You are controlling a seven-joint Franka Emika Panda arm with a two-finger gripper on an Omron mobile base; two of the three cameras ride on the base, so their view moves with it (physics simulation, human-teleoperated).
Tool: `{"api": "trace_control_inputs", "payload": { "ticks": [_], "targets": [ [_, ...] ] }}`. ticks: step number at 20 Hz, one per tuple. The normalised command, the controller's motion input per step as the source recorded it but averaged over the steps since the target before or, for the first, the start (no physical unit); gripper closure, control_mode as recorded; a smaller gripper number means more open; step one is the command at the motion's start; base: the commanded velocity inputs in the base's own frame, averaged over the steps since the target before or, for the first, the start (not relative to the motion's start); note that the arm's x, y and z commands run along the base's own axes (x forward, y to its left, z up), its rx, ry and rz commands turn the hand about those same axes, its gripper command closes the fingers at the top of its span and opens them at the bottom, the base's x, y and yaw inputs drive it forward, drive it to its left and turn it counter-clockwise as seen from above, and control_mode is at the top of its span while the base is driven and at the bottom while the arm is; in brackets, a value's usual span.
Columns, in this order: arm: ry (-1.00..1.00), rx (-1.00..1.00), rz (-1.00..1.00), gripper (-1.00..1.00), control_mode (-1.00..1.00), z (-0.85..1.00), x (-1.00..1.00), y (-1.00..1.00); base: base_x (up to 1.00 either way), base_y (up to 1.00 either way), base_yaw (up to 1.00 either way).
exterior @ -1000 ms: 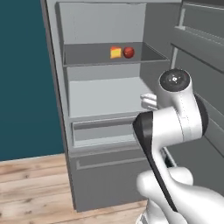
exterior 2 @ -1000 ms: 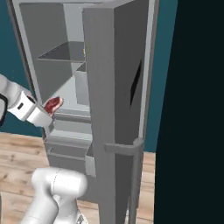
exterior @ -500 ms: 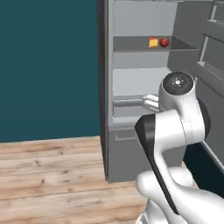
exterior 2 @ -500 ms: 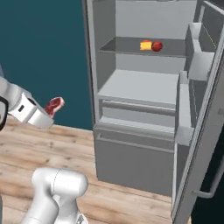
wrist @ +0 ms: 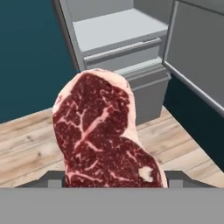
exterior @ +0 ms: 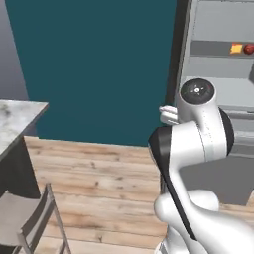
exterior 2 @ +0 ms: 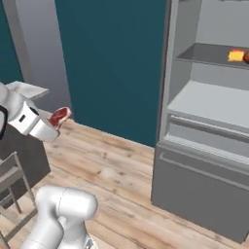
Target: Take the cheese, steak, and onion from the fridge and place them on the plate on the dining counter to create an appetizer plate.
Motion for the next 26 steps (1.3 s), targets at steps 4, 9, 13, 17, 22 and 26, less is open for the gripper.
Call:
{"api": "trace_control_inputs", "payload": {
  "ticks": [4,9,13,17,22,26],
  "targets": [
    [0.0,0.0,0.0,1.0,1.0,0.0,0.0,0.0,-0.37,0.15,0.51],
    [0.0,0.0,0.0,1.0,1.0,0.0,0.0,0.0,-0.45,0.14,0.52],
    [0.0,0.0,0.0,1.0,1.0,0.0,0.0,0.0,-0.45,0.27,0.54],
    [0.0,0.0,0.0,1.0,1.0,0.0,0.0,0.0,-0.37,0.32,0.55],
    [0.0,0.0,0.0,1.0,1.0,0.0,0.0,0.0,-0.25,0.33,0.55],
    [0.0,0.0,0.0,1.0,1.0,0.0,0.0,0.0,-0.23,0.38,0.55]
  ]
}}
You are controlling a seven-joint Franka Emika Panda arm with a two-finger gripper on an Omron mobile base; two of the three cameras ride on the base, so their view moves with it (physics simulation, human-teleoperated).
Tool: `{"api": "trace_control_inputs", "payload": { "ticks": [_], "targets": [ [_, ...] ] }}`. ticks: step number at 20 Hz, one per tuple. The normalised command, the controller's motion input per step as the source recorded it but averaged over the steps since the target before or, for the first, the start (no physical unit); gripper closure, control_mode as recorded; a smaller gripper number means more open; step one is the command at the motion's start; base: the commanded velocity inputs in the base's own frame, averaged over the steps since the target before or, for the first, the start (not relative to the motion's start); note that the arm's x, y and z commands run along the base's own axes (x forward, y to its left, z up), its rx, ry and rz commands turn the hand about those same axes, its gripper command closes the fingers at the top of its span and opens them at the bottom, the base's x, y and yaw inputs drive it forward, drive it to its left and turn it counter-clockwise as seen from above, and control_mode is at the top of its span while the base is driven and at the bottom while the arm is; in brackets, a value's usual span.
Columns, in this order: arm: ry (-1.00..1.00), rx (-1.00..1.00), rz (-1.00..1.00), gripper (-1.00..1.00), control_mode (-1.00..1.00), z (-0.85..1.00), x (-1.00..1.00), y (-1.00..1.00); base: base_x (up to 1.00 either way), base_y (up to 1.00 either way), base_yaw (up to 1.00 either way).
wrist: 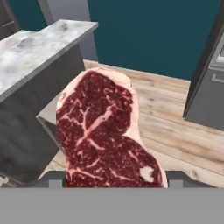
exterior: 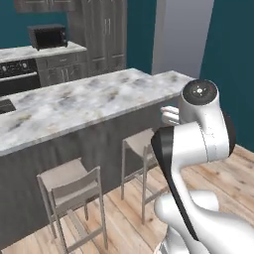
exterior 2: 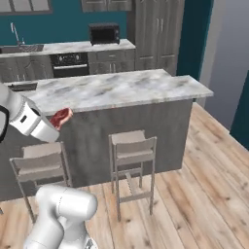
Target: Take the cheese, steak, and onion from the fridge and place them on the plate on the dining counter to create an appetizer plate.
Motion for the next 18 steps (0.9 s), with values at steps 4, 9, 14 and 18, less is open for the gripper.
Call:
{"api": "trace_control_inputs", "payload": {
  "ticks": [4,9,14,18],
  "targets": [
    [0.0,0.0,0.0,1.0,1.0,0.0,0.0,0.0,-0.34,0.52,0.53],
    [0.0,0.0,0.0,1.0,1.0,0.0,0.0,0.0,-0.2,0.71,0.49],
    [0.0,0.0,0.0,1.0,1.0,0.0,0.0,0.0,0.0,0.81,0.43],
    [0.0,0.0,0.0,1.0,1.0,0.0,0.0,0.0,0.0,0.84,0.41]
  ]
}}
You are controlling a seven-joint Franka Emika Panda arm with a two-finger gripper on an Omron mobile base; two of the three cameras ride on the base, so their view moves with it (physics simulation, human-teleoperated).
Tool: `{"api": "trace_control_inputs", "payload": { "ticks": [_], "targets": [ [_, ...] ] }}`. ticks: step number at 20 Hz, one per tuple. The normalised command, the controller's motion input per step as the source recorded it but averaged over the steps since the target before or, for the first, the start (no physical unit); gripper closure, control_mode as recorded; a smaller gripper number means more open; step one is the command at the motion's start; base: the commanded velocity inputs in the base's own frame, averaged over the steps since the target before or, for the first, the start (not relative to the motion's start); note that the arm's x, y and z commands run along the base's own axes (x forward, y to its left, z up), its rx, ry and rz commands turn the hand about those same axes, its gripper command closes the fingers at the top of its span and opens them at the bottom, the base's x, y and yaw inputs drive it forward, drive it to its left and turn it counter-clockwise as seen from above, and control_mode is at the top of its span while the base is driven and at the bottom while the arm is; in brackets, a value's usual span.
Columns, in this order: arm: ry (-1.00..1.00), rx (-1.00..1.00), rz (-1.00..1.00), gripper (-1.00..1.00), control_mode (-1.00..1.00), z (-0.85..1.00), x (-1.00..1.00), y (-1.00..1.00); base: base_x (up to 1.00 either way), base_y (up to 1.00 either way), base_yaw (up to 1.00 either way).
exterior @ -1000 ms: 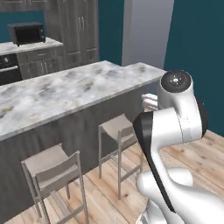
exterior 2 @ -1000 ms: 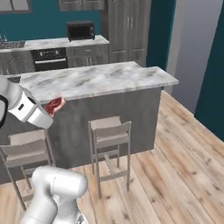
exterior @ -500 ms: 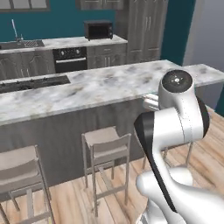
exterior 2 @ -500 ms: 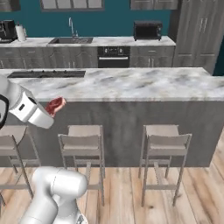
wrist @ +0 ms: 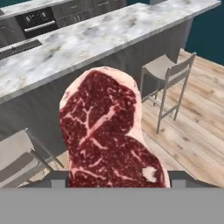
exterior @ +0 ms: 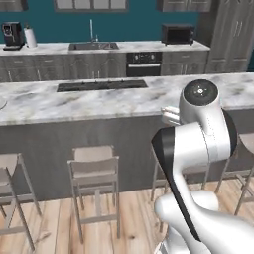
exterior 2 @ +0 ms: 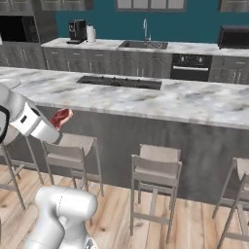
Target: Take the cheese, steak, and onion from the fridge and place them on the plate on the dining counter to create an appetizer plate.
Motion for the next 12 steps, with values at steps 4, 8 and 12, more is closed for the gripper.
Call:
{"api": "trace_control_inputs", "payload": {
  "ticks": [4,8,12],
  "targets": [
    [0.0,0.0,0.0,1.0,1.0,0.0,0.0,0.0,0.08,0.98,0.36],
    [0.0,0.0,0.0,1.0,1.0,0.0,0.0,0.0,0.43,1.0,0.27],
    [0.0,0.0,0.0,1.0,1.0,0.0,0.0,0.0,0.58,1.0,0.24]
  ]
}}
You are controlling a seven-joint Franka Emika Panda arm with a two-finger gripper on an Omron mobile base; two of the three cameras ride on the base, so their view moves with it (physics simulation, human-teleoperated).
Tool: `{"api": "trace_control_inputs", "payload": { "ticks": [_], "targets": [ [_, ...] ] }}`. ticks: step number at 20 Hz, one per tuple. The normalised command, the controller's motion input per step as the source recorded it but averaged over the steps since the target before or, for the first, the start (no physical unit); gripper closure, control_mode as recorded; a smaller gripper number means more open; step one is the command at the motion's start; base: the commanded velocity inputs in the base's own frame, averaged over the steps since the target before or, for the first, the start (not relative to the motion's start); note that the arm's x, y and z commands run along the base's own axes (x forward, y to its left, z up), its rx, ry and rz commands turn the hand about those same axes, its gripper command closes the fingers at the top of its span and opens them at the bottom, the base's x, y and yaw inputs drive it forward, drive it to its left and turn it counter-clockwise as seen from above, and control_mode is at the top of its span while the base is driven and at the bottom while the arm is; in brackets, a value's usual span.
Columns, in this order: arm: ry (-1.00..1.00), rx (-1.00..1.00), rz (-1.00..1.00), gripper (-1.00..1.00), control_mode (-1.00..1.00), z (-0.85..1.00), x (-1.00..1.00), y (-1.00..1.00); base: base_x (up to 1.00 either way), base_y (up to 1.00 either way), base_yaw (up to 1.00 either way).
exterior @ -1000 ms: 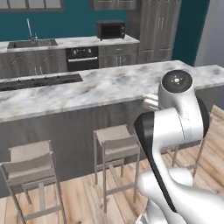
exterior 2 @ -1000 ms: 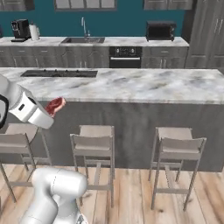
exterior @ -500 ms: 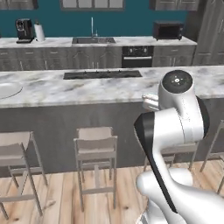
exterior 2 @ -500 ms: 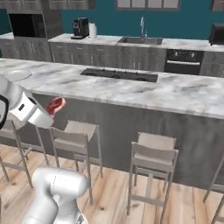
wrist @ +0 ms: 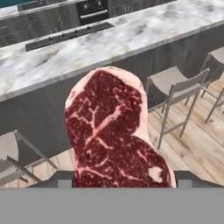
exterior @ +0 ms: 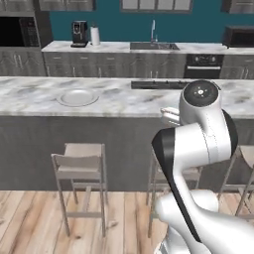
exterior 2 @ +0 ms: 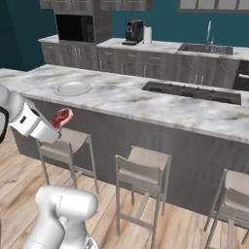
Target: Take the cheese, steak, and onion from the fridge and place them on the plate on the dining counter to create an appetizer plate.
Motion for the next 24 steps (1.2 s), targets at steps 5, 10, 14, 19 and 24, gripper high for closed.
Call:
{"api": "trace_control_inputs", "payload": {
  "ticks": [5,10,14,19,24],
  "targets": [
    [0.0,0.0,0.0,1.0,1.0,0.0,0.0,0.0,0.6,1.0,0.23],
    [0.0,0.0,0.0,1.0,1.0,0.0,0.0,0.0,0.69,1.0,0.18],
    [0.0,0.0,0.0,1.0,1.0,0.0,0.0,0.0,0.86,0.88,0.05],
    [0.0,0.0,0.0,1.0,1.0,0.0,0.0,0.0,0.77,0.24,-0.05],
    [0.0,0.0,0.0,1.0,1.0,0.0,0.0,0.0,0.68,-0.16,-0.1]
  ]
}}
